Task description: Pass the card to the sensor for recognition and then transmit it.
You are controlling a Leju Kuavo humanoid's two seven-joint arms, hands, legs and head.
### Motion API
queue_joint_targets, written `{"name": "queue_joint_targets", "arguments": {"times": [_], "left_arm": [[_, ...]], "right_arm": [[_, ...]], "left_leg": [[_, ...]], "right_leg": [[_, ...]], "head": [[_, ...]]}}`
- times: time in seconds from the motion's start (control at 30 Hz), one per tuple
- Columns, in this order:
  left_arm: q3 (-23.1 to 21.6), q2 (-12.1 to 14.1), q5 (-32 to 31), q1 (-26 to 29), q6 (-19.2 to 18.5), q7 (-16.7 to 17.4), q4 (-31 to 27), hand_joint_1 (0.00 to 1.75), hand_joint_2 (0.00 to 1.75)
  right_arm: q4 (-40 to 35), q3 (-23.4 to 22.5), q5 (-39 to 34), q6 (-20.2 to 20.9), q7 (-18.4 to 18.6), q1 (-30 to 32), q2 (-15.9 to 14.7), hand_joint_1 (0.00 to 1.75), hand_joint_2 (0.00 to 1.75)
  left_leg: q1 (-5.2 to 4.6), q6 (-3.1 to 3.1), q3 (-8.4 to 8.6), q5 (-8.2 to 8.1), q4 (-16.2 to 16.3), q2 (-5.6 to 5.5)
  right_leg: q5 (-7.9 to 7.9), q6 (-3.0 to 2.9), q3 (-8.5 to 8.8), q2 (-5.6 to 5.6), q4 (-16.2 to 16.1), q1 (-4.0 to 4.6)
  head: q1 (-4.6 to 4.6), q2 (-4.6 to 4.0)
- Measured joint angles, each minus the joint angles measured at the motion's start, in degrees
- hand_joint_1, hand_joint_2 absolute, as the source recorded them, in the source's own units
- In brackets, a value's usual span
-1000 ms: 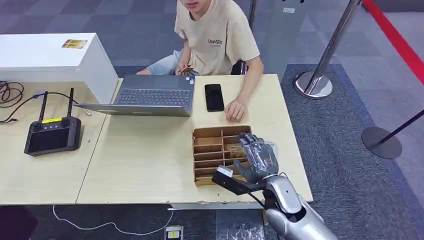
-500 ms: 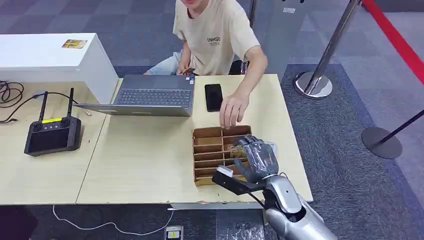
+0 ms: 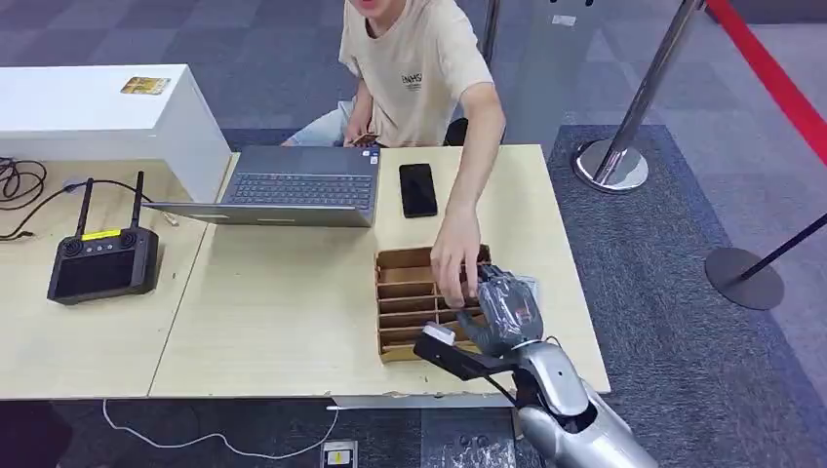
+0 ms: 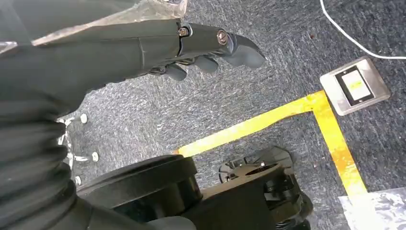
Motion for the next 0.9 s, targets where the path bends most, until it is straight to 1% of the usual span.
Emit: {"name": "queue_joint_targets", "arguments": {"times": [0.23,0.27,0.33,0.37,0.43,0.5,0.67,0.9], "left_arm": [[0.0,0.0,0.0,0.0,0.1,0.0,0.0,0.00,1.75],[0.0,0.0,0.0,0.0,0.1,0.0,0.0,0.00,1.75],[0.0,0.0,0.0,0.0,0.2,0.0,0.0,0.00,1.75],[0.0,0.0,0.0,0.0,0.2,0.0,0.0,0.00,1.75],[0.0,0.0,0.0,0.0,0.2,0.0,0.0,0.00,1.75],[0.0,0.0,0.0,0.0,0.2,0.0,0.0,0.00,1.75],[0.0,0.0,0.0,0.0,0.2,0.0,0.0,0.00,1.75],[0.0,0.0,0.0,0.0,0.4,0.0,0.0,0.00,1.75]], "right_arm": [[0.6,0.0,0.0,-0.3,0.0,0.0,0.0,0.80,1.75],[0.7,0.0,0.0,-0.3,0.0,0.0,0.0,0.89,1.75],[0.9,0.0,0.0,-0.3,-0.1,0.0,0.0,0.91,1.75],[0.9,0.0,0.0,-0.3,-0.1,0.0,0.0,0.98,1.75],[0.9,0.0,0.0,-0.3,-0.1,-0.1,0.0,0.98,1.75],[1.0,0.1,0.0,-0.3,-0.1,0.0,0.0,1.05,1.75],[1.2,0.1,-0.1,-0.3,-0.1,0.0,0.0,1.08,1.75],[1.5,0.1,-0.5,-0.3,-0.1,0.0,0.0,1.06,1.75]], "left_leg": [[0.00,0.00,0.00,0.00,0.0,0.00],[0.00,0.00,0.00,0.00,0.0,0.00],[0.00,0.00,0.00,0.00,0.0,0.00],[0.00,0.00,0.00,0.00,0.0,0.00],[0.00,0.00,0.00,0.00,0.0,0.00],[0.00,0.00,-0.01,0.00,0.0,0.00],[0.00,0.00,0.00,0.00,0.0,0.00],[0.00,0.00,0.00,0.00,0.0,0.00]], "right_leg": [[0.00,0.00,0.00,0.00,0.0,0.00],[0.00,0.00,0.00,0.00,0.0,0.00],[0.00,0.00,0.00,0.00,0.0,0.00],[0.00,0.00,0.00,0.00,0.0,0.00],[0.00,0.00,0.00,0.00,0.0,0.00],[0.00,0.00,0.00,0.00,0.0,0.00],[0.00,0.00,0.00,0.00,0.0,0.00],[0.00,0.00,0.00,0.00,0.0,0.00]], "head": [[0.00,0.00],[0.00,0.00],[0.02,0.00],[0.02,0.00],[0.02,0.00],[0.02,0.00],[0.00,0.00],[0.00,0.00]]}}
